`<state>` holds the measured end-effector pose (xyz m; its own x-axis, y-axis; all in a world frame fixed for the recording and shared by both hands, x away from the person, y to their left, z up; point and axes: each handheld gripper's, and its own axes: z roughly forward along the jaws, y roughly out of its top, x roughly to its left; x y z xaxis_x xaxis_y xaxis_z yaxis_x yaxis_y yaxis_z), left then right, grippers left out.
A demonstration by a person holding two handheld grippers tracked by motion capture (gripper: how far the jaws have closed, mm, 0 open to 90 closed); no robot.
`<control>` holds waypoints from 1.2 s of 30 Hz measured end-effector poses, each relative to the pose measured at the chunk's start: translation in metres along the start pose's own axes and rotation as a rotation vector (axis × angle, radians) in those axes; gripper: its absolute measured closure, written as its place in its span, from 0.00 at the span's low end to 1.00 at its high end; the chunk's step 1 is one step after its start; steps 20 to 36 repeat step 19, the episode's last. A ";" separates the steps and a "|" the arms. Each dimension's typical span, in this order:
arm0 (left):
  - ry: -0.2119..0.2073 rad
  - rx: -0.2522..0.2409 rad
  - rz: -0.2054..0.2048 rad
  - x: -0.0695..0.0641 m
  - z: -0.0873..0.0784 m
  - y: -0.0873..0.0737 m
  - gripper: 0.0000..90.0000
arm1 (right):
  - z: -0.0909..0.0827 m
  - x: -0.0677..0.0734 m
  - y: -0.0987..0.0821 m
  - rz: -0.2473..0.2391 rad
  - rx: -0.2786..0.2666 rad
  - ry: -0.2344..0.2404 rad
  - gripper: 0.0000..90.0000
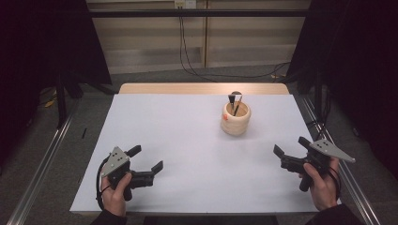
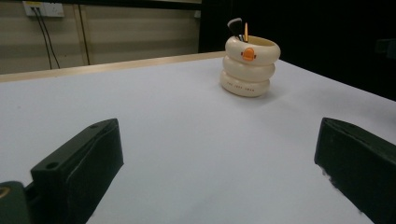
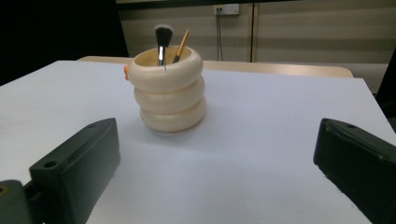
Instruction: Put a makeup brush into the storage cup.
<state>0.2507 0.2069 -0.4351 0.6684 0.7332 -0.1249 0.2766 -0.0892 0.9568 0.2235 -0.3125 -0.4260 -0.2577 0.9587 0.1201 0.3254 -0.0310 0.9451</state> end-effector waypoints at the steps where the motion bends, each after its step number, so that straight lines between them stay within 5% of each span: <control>1: 0.000 0.002 0.003 0.000 0.000 0.000 0.01 | -0.002 -0.001 -0.002 0.002 0.005 0.000 0.00; 10: 0.009 -0.025 -0.029 0.000 -0.002 0.000 0.01 | -0.012 -0.002 -0.010 0.018 0.001 -0.001 0.00; 36: 0.004 -0.016 -0.025 0.001 0.001 -0.001 0.01 | -0.010 -0.005 -0.011 0.014 0.007 0.001 0.00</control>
